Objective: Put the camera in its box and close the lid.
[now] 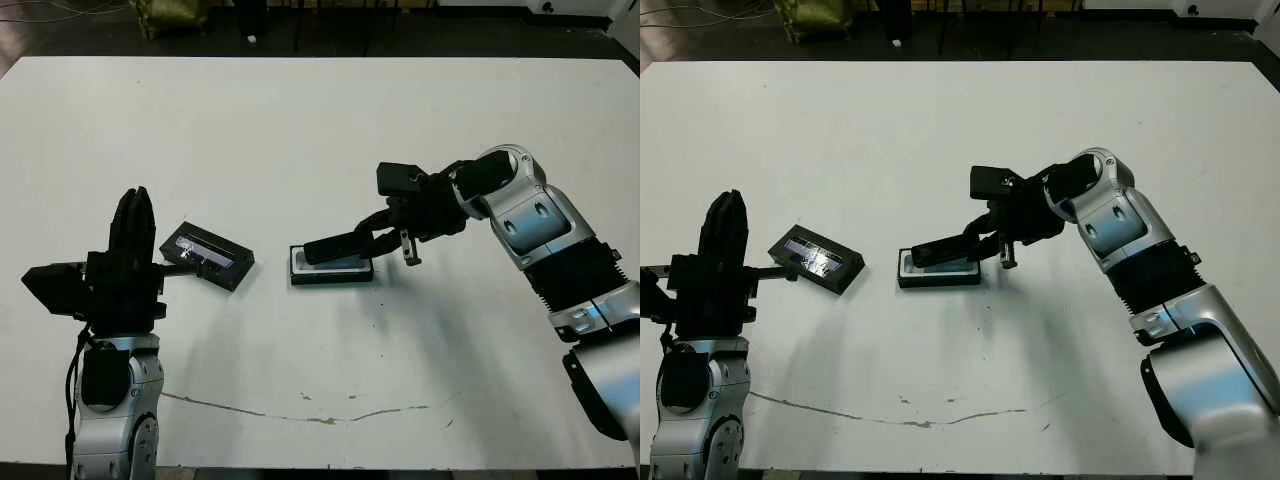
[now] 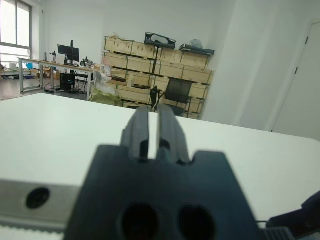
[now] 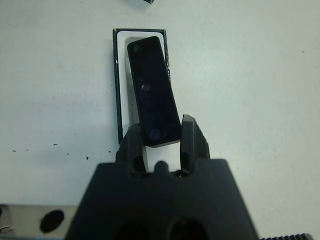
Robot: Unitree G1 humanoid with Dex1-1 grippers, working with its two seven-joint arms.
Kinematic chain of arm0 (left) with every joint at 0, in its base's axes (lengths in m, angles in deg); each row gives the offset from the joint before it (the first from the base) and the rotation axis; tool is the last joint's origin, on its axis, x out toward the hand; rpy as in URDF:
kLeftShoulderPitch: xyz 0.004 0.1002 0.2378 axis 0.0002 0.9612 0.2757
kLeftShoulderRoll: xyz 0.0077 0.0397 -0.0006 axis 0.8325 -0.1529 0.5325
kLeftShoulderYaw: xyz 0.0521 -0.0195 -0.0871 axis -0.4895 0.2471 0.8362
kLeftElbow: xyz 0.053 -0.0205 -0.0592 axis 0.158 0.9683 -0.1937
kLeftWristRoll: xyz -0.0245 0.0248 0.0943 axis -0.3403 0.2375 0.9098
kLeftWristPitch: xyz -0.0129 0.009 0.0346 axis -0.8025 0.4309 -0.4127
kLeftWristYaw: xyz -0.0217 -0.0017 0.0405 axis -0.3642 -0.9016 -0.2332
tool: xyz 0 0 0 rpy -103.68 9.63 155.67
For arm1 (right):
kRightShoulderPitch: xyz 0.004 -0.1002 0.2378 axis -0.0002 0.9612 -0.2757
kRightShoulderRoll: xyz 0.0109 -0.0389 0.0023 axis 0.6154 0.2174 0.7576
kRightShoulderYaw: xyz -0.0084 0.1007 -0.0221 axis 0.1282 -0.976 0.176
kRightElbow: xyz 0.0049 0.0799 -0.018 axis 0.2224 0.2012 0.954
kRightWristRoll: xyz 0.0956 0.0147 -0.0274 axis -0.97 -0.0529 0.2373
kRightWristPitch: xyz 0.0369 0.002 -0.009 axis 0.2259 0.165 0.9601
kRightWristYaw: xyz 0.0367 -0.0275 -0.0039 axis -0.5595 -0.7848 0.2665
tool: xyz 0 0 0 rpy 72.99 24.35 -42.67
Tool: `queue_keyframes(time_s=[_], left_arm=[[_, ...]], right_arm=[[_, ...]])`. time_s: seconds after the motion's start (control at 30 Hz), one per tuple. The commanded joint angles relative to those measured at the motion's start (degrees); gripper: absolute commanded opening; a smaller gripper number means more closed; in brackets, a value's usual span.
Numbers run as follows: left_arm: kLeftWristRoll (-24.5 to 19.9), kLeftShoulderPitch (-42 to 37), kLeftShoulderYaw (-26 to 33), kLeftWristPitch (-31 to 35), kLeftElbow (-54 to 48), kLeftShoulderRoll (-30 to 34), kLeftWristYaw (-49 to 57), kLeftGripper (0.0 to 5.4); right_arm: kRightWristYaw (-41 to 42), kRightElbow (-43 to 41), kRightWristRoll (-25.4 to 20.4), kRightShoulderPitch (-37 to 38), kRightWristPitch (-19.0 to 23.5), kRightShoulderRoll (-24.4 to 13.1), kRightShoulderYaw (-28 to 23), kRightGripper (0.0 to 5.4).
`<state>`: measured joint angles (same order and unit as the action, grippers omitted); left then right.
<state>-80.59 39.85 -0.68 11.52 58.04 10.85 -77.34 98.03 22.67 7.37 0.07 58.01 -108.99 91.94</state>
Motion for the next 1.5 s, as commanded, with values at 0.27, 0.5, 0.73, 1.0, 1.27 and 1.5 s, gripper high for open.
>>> queue_keyframes(time_s=[0.27,0.5,0.73,1.0,1.27,1.5], left_arm=[[0.2,0.9,0.1,0.3,0.7,-0.1,0.1,0.00],[0.9,1.2,-0.1,0.2,0.6,-0.2,0.4,0.00],[0.4,1.4,-0.1,0.4,0.5,-0.3,0.0,0.00],[0.3,1.5,-0.3,0.3,0.4,-0.5,0.0,0.00],[0.5,1.7,-0.3,0.2,0.5,-0.5,0.1,0.00],[0.5,1.7,-0.3,0.1,0.5,-0.7,0.1,0.00]], right_arm=[[0.6,-2.2,0.5,0.4,2.4,0.0,1.4,0.11],[0.3,-1.8,0.4,0.7,1.6,0.4,1.8,0.11],[-0.4,-1.3,2.1,0.7,0.7,0.4,3.2,0.11],[-0.4,-0.6,1.7,1.3,1.3,1.4,2.9,0.11],[-0.4,-0.8,2.1,1.1,1.7,2.1,3.6,0.11],[0.1,-2.8,1.9,0.9,3.3,2.9,4.4,0.11]])
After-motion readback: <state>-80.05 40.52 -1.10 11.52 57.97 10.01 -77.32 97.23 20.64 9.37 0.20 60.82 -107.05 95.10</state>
